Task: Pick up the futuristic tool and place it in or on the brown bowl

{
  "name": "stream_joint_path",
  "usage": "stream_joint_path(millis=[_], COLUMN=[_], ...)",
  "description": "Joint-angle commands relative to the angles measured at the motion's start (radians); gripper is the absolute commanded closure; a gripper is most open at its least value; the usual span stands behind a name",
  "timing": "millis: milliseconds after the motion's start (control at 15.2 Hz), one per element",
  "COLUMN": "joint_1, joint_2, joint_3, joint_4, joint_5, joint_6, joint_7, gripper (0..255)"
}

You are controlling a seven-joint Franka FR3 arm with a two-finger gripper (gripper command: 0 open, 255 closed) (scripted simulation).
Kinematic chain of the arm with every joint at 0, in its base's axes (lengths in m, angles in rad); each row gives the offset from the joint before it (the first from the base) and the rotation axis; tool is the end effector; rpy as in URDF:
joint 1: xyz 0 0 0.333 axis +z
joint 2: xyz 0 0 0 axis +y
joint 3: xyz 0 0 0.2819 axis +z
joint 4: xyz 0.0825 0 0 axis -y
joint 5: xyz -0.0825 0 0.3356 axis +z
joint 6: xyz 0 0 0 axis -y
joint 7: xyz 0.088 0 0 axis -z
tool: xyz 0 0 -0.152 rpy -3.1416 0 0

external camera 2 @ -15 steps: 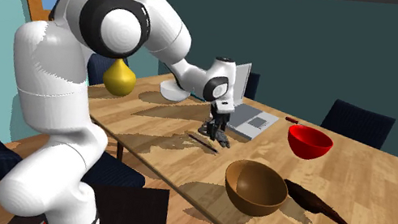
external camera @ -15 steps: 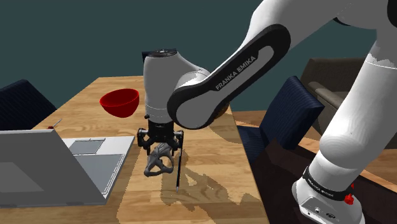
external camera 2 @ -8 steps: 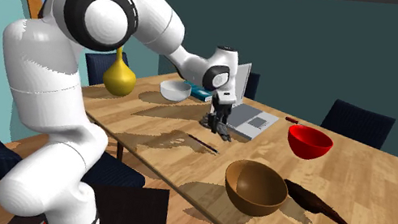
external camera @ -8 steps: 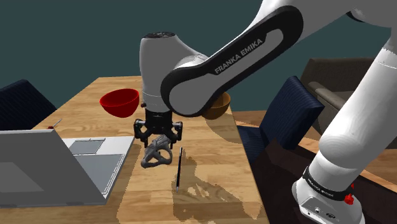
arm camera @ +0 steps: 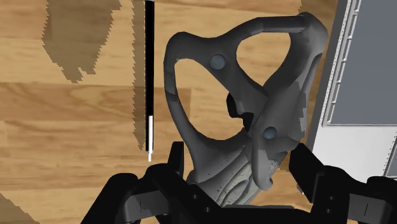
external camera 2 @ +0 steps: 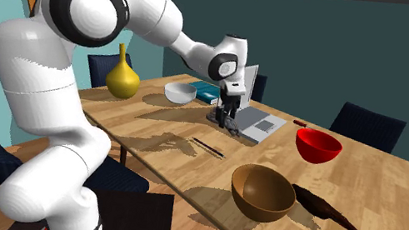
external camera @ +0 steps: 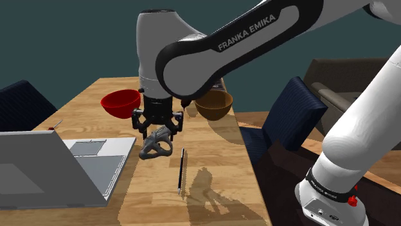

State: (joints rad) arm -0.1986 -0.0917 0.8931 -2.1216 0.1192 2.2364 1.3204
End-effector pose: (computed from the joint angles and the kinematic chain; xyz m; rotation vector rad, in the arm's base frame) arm 0.3875 0.3376 0.3980 -2.8032 1.0030 -0.1030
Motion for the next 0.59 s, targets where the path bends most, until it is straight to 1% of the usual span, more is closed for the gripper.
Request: stream_joint_path(millis=[0, 528], joint_1=[0.001, 0.001], joint_2=[-0.012, -0.053], joint_3=[-0.004, -0.023], joint_4=[0.017, 0.098], joint_5=[0.01, 0.039], joint_6=[-0.026, -0.135], joint_7=[-0.006, -0.025], gripper=[255, 255])
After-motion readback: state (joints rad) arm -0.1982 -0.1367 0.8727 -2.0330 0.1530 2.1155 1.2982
